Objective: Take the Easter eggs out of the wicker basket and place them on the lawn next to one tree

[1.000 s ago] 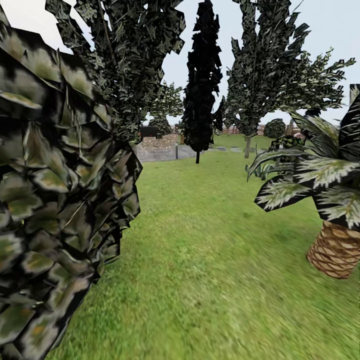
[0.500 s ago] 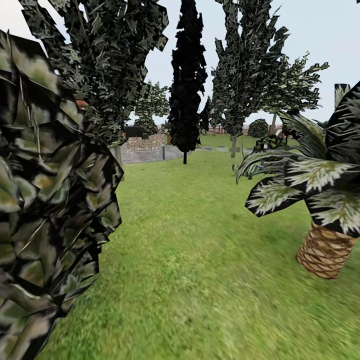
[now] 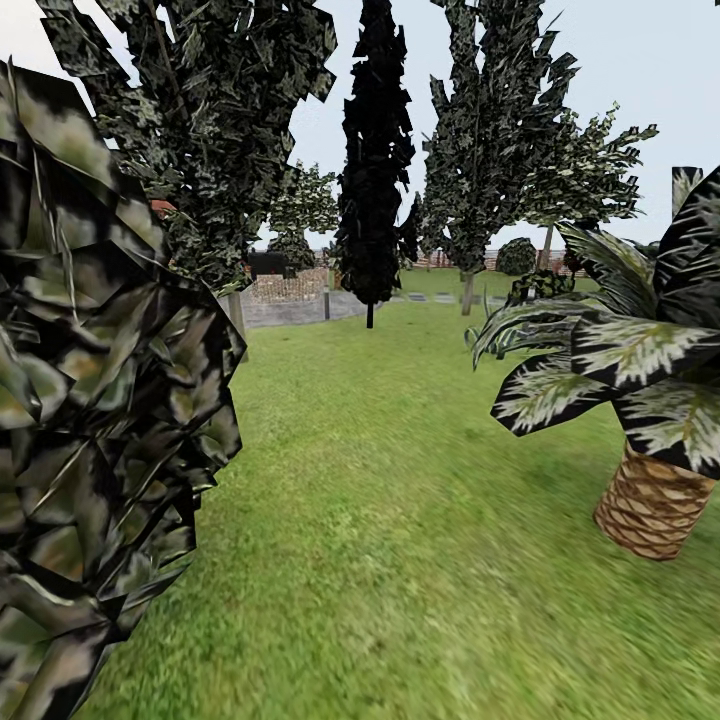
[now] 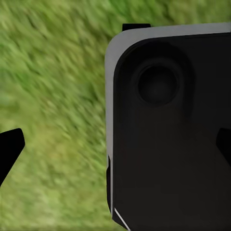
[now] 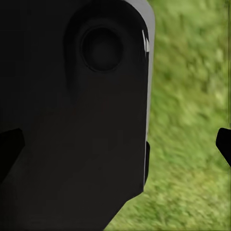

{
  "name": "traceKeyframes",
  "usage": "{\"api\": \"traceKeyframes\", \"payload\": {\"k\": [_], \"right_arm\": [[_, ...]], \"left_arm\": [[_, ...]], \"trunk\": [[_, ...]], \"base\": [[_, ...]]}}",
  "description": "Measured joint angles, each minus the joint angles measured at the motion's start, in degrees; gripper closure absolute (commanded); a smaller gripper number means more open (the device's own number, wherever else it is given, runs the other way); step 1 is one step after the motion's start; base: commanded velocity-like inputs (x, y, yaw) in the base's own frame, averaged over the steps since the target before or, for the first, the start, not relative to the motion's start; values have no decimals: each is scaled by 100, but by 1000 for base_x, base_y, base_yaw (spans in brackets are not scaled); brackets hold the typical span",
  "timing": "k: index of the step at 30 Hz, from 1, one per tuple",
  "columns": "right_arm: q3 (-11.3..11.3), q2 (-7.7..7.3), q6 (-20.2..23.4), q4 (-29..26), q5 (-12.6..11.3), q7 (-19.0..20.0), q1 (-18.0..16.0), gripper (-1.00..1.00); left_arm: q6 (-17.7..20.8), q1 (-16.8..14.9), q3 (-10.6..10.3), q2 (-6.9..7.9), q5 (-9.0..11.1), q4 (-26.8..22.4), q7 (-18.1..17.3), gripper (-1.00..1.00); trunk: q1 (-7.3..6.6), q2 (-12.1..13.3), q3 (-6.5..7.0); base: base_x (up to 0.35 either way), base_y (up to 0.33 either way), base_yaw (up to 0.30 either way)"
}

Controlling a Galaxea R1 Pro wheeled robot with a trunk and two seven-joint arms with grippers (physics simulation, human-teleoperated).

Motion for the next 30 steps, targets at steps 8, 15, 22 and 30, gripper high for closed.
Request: {"api": "traceKeyframes", "payload": {"k": [8, 15, 22, 30], "right_arm": [[12, -4, -14, -9, 2, 17, 0, -100], [9, -13, -26, 8, 0, 32, 1, -100], [4, 1, -14, 8, 0, 0, 0, -100], [4, -5, -3, 8, 0, -6, 0, -100]], "left_arm": [[23, 0, -4, -1, -2, -3, 0, -100], [24, 0, -3, 0, -2, 0, 0, -100], [24, 0, -3, 4, -2, -7, 0, -100], [24, 0, 0, 1, -2, -3, 0, -100]], "trunk": [[-4, -1, 4], [-4, -1, 22], [-4, 0, 34], [-4, 0, 35]], "base": [[287, 29, -43], [343, 1, -268], [345, 0, -214], [345, 0, -19]]}}
